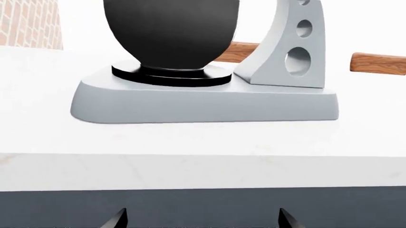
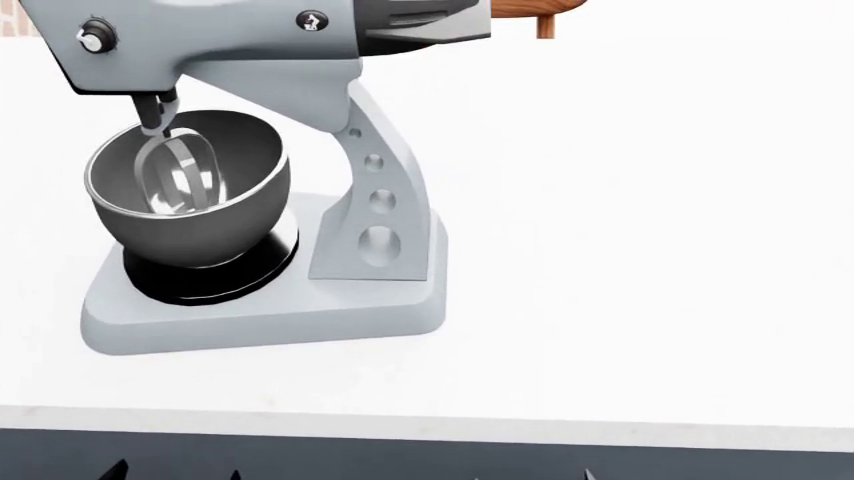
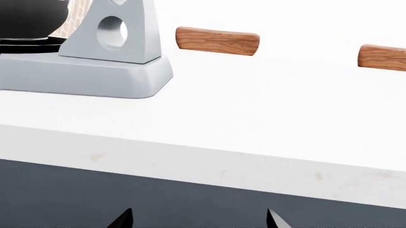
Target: Open the stand mixer head.
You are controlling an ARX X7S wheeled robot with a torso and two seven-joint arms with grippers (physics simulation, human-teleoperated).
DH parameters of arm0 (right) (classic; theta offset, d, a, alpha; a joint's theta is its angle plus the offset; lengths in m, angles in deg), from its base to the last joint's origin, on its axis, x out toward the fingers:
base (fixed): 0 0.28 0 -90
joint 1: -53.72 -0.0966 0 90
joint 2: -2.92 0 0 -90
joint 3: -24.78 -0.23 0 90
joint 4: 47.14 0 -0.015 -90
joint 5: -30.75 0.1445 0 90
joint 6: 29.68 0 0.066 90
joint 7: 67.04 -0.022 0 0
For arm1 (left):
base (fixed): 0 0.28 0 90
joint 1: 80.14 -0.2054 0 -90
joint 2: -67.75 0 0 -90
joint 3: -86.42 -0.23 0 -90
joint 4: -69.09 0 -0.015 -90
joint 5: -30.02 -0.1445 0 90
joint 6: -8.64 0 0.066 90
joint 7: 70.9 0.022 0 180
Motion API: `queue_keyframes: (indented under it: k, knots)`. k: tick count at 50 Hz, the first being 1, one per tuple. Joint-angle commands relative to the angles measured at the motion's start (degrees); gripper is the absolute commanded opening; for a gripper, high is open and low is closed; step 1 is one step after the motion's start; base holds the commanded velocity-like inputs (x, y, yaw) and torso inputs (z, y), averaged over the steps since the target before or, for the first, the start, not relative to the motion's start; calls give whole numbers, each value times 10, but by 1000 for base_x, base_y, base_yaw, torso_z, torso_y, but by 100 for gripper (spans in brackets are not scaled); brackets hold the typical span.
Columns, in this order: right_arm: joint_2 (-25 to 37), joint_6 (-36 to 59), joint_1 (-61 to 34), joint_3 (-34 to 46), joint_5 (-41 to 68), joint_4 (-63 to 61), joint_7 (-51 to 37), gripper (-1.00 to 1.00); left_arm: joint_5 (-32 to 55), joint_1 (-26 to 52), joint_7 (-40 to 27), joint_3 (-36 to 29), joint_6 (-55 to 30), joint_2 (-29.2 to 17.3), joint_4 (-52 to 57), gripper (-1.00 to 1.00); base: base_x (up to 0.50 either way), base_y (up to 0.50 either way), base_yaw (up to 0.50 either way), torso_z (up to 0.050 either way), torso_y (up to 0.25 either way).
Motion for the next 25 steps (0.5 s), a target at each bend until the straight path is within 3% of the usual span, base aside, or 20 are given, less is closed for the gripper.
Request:
queue_keyframes:
  k: [1, 15, 21, 25]
  knots:
    - [3, 5, -3, 6, -2, 4, -9, 100, 0, 1, -7, -5, 0, -3, -3, 100, 0, 0, 0, 0, 0]
    - [6, 10, -6, 7, 5, 1, -16, 100, 1, -8, -24, -12, -19, -8, 30, 100, 0, 0, 0, 0, 0]
    - [9, 9, -6, 9, 3, 4, -20, 100, 25, -11, -84, -8, -197, -40, 235, 100, 0, 0, 0, 0, 0]
    - [10, 8, -5, 12, 3, 1, -20, 100, 83, 34, -134, 27, -352, -62, 395, 100, 0, 0, 0, 0, 0]
